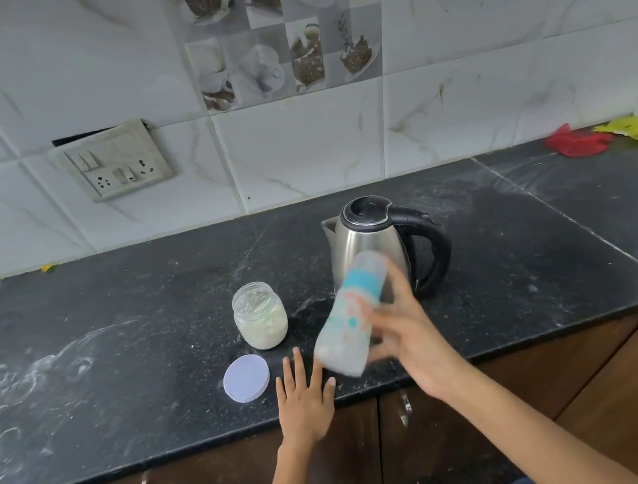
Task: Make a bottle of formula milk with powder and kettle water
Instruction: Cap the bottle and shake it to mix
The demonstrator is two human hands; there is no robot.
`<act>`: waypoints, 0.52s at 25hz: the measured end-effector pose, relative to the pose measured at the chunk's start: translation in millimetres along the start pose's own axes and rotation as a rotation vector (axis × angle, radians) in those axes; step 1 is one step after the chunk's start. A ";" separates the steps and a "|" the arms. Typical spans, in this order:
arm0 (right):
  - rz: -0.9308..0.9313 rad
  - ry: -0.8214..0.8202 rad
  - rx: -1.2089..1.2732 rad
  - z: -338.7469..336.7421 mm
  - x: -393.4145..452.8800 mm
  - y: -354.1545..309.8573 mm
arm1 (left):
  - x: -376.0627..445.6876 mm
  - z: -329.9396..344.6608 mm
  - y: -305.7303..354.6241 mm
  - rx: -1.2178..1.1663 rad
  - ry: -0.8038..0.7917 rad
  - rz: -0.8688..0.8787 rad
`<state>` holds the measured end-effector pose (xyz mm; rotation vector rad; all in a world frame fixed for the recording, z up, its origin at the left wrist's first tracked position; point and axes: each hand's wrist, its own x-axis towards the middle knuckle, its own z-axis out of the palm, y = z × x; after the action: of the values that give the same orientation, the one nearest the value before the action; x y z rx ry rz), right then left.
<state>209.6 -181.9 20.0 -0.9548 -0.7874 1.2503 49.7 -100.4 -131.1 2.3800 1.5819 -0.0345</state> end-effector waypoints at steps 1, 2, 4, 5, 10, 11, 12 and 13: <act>0.036 -0.052 -0.070 3.5 -5.6 4.0 | -0.3 0.2 -1.5 0.010 0.000 0.002; 0.036 -0.064 -0.078 5.8 -7.3 5.8 | -0.1 0.2 -2.5 0.014 -0.005 0.003; -0.032 0.047 0.089 -1.1 1.5 3.6 | -1.4 -1.8 -0.8 -0.008 0.011 0.007; -0.057 0.099 0.174 -2.4 4.7 -0.5 | -1.6 -1.0 0.1 -0.021 0.025 0.011; 0.034 0.008 0.007 8.3 -5.4 7.4 | -3.3 -3.3 -0.4 -0.031 0.015 0.024; 0.002 0.071 0.069 4.5 -1.7 7.8 | -2.8 -2.9 -0.3 -0.036 0.026 0.024; -0.034 0.143 0.155 0.4 2.6 6.1 | -2.5 -2.9 0.3 -0.029 0.038 0.021; -0.051 0.175 0.210 -0.3 4.3 2.8 | -2.1 -3.3 0.7 -0.029 0.051 0.012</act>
<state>209.5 -177.5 17.3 -0.8548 -0.5290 1.1627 49.1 -101.7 -127.4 2.3862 1.5801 0.0512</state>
